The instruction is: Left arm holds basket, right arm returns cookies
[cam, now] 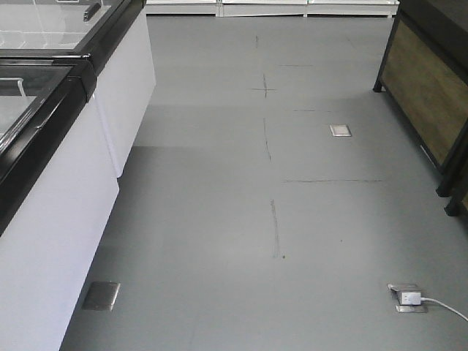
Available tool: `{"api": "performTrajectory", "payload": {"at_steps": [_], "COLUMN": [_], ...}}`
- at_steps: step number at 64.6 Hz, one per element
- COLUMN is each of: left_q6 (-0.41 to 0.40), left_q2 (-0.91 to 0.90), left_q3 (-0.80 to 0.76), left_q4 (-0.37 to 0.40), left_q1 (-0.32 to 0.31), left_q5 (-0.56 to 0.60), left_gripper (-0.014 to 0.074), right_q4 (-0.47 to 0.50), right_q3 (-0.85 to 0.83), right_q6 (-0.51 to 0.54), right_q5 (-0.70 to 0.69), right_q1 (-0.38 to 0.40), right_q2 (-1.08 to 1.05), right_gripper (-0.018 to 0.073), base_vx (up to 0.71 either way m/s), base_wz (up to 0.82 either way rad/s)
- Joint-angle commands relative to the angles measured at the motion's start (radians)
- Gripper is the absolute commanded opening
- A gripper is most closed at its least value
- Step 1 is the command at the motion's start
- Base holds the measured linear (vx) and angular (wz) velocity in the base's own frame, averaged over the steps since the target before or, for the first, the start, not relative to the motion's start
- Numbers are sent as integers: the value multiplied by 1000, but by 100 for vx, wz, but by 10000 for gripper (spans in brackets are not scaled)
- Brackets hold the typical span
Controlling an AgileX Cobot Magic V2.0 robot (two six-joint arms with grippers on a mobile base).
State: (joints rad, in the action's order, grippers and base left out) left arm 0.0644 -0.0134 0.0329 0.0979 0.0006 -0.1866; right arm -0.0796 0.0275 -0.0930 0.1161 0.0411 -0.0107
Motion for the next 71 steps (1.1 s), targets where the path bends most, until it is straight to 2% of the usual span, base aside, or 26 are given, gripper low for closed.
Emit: {"api": "performTrajectory", "payload": {"at_steps": [1,71], "left_q6": [-8,-8], "left_q2": [-11,-11], "left_q3": [-30,-30], "left_q4": [3,3], "left_q1": [1,1], "left_q5": [72,76], "left_gripper": [-7,-7], "right_q4": [-3,-3], "right_q3": [4,4], "right_q6": [-2,-2], "right_q5": [-73,-73], "right_q1": [6,6], "right_q2": [-12,-12], "right_gripper": [-8,-8], "base_vx": [0,0], "base_wz": [0,0]}}
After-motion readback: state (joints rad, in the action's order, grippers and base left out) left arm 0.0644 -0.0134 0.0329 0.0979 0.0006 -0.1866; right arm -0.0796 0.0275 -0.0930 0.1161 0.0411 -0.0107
